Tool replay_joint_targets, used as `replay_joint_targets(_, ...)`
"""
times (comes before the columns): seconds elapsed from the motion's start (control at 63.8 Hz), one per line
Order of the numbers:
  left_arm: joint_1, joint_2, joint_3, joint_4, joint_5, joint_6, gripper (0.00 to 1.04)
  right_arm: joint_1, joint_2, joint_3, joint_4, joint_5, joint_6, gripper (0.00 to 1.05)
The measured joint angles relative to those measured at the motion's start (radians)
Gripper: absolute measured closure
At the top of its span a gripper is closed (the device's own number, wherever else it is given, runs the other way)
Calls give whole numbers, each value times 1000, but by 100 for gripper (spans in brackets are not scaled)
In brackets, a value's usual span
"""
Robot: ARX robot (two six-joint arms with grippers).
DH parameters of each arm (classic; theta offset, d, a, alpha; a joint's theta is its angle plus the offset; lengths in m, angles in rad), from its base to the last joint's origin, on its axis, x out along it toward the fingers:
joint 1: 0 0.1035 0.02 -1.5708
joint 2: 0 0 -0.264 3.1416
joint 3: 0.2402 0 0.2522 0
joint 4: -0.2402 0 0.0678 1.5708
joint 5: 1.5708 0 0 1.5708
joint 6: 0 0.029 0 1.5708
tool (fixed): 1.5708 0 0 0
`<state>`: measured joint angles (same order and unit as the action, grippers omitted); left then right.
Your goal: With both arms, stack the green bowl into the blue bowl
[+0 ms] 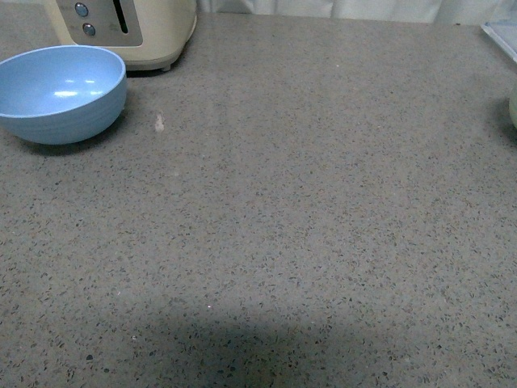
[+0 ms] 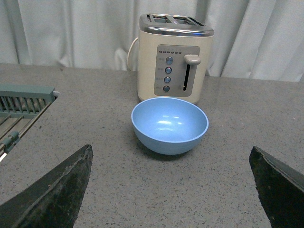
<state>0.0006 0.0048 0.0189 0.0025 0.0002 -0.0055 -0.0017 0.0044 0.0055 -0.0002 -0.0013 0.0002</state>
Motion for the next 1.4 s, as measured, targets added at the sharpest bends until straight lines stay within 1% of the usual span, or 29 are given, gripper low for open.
replay_joint_targets(0.408, 0, 0, 0, 0, 0, 0, 6, 0, 0, 0, 0, 0, 0, 9)
replay_joint_targets(0.439, -12, 6, 2, -12, -35, -7, 6, 0, 0, 0, 0, 0, 0, 9)
replay_joint_targets(0.455, -28, 15, 10, -40, -99, -27, 6, 0, 0, 0, 0, 0, 0, 9)
replay_joint_targets(0.47, -37, 23, 14, -57, -129, -38, 6, 0, 0, 0, 0, 0, 0, 9)
replay_joint_targets(0.486, -49, 39, 22, -87, -182, -54, 6, 0, 0, 0, 0, 0, 0, 9)
replay_joint_targets(0.517, -56, 64, 29, -125, -244, -87, 6, 0, 0, 0, 0, 0, 0, 9)
replay_joint_targets(0.549, -50, 85, 31, -144, -273, -117, 6, 0, 0, 0, 0, 2, 0, 9)
replay_joint_targets(0.596, -36, 117, 33, -142, -280, -150, 6, 0, 0, 0, 0, -2, 0, 9)
replay_joint_targets(0.674, -16, 236, 59, -73, -281, -222, 6, 0, 0, 0, 0, 0, 0, 9)
replay_joint_targets(0.737, -24, 396, 102, 43, -285, -289, 6, 0, 0, 0, 0, 0, 0, 9)
replay_joint_targets(0.784, -36, 488, 131, 99, -280, -323, 6, 0, 0, 0, 0, 0, 0, 9)
replay_joint_targets(0.847, -63, 632, 183, 156, -251, -388, 6, 0, 0, 0, 0, 0, 0, 9)
replay_joint_targets(0.925, -119, 813, 245, 217, -171, -480, 6, 0, 0, 0, 0, 0, 0, 9)
replay_joint_targets(0.972, -147, 899, 274, 234, -134, -533, 6, 0, 0, 0, 0, 0, 0, 9)
replay_joint_targets(1.003, -173, 977, 300, 254, -124, -578, 6, 0, 0, 0, 0, 0, 0, 9)
replay_joint_targets(1.066, -196, 1080, 343, 274, -127, -635, 6, 0, 0, 0, 0, 0, 0, 9)
replay_joint_targets(1.254, -211, 1291, 457, 291, -130, -751, 6, 0, 0, 0, 0, 0, 0, 9)
replay_joint_targets(1.395, -202, 1384, 511, 292, -103, -826, 6, 0, 0, 0, 0, 0, 0, 9)
